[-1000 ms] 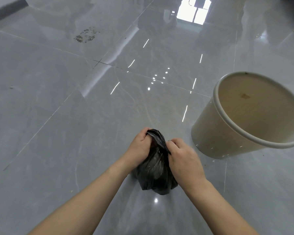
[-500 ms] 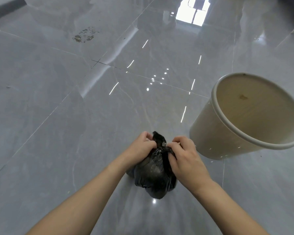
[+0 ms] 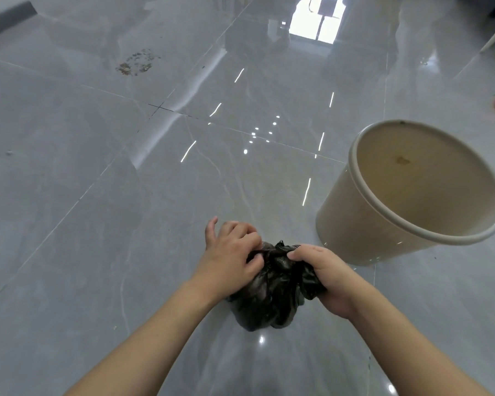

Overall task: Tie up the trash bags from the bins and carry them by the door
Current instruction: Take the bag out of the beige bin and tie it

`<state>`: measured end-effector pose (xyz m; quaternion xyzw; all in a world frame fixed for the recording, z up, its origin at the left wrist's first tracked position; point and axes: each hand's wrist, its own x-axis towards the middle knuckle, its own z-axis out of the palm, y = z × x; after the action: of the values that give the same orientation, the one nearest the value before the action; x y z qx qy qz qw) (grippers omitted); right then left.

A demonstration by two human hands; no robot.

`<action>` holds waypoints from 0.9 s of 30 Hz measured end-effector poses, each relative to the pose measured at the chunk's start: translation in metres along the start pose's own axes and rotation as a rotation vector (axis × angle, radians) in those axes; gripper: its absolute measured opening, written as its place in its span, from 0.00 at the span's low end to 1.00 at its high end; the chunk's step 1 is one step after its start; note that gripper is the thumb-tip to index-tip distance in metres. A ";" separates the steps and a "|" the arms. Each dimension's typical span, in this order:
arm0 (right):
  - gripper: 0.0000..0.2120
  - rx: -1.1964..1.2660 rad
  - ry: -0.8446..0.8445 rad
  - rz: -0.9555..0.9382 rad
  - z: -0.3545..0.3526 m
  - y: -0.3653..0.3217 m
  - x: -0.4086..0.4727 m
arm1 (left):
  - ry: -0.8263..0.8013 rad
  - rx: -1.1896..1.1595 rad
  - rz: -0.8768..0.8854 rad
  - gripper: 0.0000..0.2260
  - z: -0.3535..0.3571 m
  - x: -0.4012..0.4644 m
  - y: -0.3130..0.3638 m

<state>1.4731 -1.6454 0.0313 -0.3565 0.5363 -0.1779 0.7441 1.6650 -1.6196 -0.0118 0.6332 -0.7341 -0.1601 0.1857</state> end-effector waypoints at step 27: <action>0.08 0.066 -0.096 0.225 -0.006 -0.008 0.009 | -0.172 -0.655 -0.293 0.11 -0.028 -0.030 0.001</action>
<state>1.4714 -1.6587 0.0303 -0.2774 0.5307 -0.0934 0.7954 1.6815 -1.5901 0.0110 0.6231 -0.5583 -0.4641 0.2910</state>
